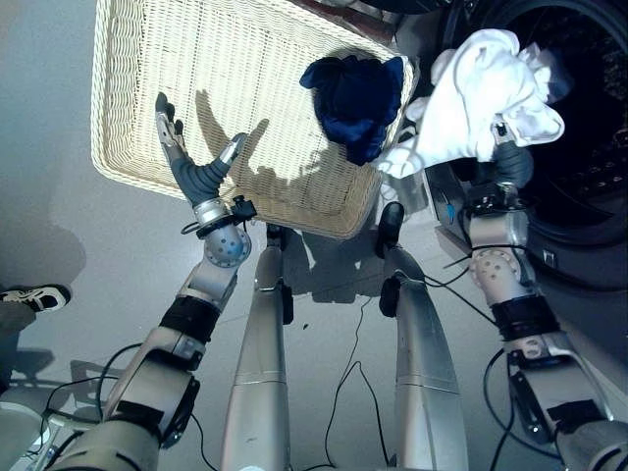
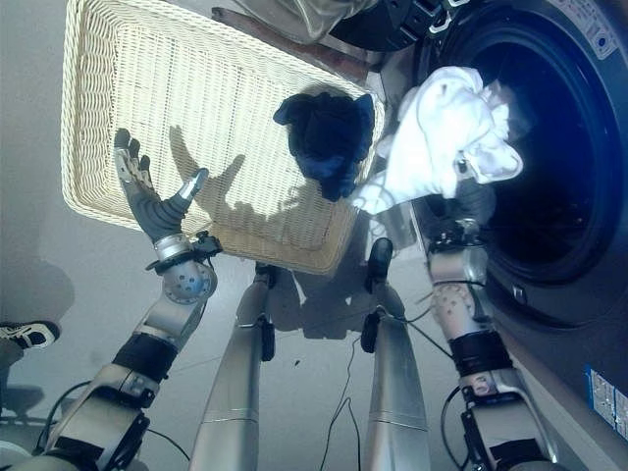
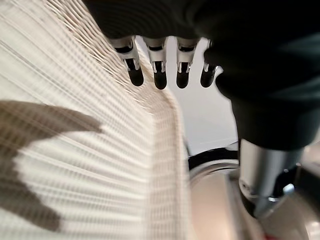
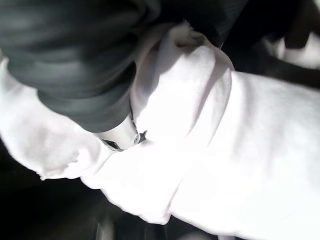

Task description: Put the clothes into the washing machine.

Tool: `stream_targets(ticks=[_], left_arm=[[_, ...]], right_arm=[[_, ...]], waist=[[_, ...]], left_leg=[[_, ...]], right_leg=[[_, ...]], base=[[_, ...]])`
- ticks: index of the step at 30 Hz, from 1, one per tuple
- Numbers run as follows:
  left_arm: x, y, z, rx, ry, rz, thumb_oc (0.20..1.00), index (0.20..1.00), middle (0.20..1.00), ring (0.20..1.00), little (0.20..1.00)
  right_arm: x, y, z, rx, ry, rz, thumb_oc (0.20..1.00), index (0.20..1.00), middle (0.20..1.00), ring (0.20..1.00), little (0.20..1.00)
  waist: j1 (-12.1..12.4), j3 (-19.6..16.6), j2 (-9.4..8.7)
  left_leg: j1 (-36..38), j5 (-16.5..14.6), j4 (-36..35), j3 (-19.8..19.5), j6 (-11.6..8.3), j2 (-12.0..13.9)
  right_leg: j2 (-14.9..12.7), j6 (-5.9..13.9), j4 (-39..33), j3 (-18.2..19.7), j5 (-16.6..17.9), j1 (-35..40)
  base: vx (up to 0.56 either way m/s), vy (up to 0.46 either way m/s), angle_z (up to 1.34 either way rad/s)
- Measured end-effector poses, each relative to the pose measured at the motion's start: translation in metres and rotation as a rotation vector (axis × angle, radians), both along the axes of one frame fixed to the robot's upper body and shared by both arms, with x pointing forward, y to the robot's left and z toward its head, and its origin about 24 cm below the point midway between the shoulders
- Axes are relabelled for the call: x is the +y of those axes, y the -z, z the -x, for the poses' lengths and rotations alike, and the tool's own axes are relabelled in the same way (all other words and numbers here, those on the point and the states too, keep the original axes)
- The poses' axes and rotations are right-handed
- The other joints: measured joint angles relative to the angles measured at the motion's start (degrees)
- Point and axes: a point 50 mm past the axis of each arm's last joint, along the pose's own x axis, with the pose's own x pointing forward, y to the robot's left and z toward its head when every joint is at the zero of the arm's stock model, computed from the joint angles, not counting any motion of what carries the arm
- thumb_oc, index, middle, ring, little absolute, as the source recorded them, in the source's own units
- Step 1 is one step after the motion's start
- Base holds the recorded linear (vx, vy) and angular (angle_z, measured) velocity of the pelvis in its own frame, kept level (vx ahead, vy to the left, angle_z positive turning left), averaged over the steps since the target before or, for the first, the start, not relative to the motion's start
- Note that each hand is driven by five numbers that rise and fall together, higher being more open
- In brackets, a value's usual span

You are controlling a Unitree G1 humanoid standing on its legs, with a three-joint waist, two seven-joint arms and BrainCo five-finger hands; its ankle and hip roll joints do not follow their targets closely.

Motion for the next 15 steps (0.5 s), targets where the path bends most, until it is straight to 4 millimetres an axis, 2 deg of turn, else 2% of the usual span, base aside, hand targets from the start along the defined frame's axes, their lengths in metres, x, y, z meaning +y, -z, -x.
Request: stream_targets(ticks=[4,9,11,12,14,15], left_arm=[[0.017,-0.004,-0.008,0.043,-0.053,-0.033,1.0,1.0,1.0,1.0,1.0],[0.011,-0.016,-0.015,0.033,-0.033,-0.038,1.0,1.0,1.0,1.0,1.0],[0.01,-0.021,-0.017,0.034,-0.015,-0.056,1.0,1.0,1.0,1.0,1.0],[0.011,-0.02,-0.017,0.043,-0.011,-0.064,1.0,1.0,1.0,1.0,1.0],[0.012,-0.014,-0.017,0.064,-0.001,-0.082,1.0,1.0,1.0,1.0,1.0],[0.014,-0.009,-0.015,0.074,-0.003,-0.079,1.0,1.0,1.0,1.0,1.0]], right_arm=[[-0.02,0.015,-0.01,0.101,0.067,-0.076,0.2,0.2,0.2,0.2,0.2],[-0.024,0.002,-0.021,0.158,0.1,-0.057,0.2,0.2,0.2,0.2,0.2],[-0.031,-0.013,-0.026,0.217,0.126,-0.056,0.2,0.2,0.2,0.2,0.2],[-0.04,-0.019,-0.026,0.244,0.157,-0.069,0.2,0.2,0.2,0.2,0.2],[-0.081,-0.038,-0.012,0.221,0.32,-0.223,0.2,0.2,0.2,0.2,0.2],[-0.087,-0.041,-0.008,0.189,0.363,-0.278,0.2,0.2,0.2,0.2,0.2]], waist=[[-1.07,0.0,-0.01],[-1.05,0.0,-0.01],[-0.75,0.0,-0.01],[-0.54,0.01,-0.02],[0.98,0.01,-0.01],[1.9,0.01,-0.01]], left_leg=[[-0.01,-0.14,-0.07,0.05,-0.2,0.57],[-0.04,-0.13,-0.12,0.19,-0.21,0.82],[-0.05,-0.13,-0.08,0.19,-0.21,0.79],[-0.05,-0.14,0.04,0.01,-0.21,0.82],[-0.11,-0.22,0.24,-0.36,-0.31,1.09],[-0.28,-0.25,0.24,-0.47,-0.35,1.31]], right_leg=[[0.59,-0.44,-0.75,-0.05,0.48,0.18],[0.85,-0.58,-1.43,-0.04,1.01,0.38],[0.84,-0.59,-1.54,-0.02,1.12,0.44],[0.85,-0.62,-1.54,-0.02,1.2,0.51],[1.17,-0.76,-2.23,-0.39,1.5,0.98],[1.39,-0.79,-2.91,-0.71,1.78,1.28]], base=[[-0.01,0.003,-0.06],[0.0,-0.002,-0.02],[0.0,-0.017,0.0],[-0.01,-0.069,-0.02],[-0.01,-0.079,-0.03],[-0.01,-0.034,-0.02]])
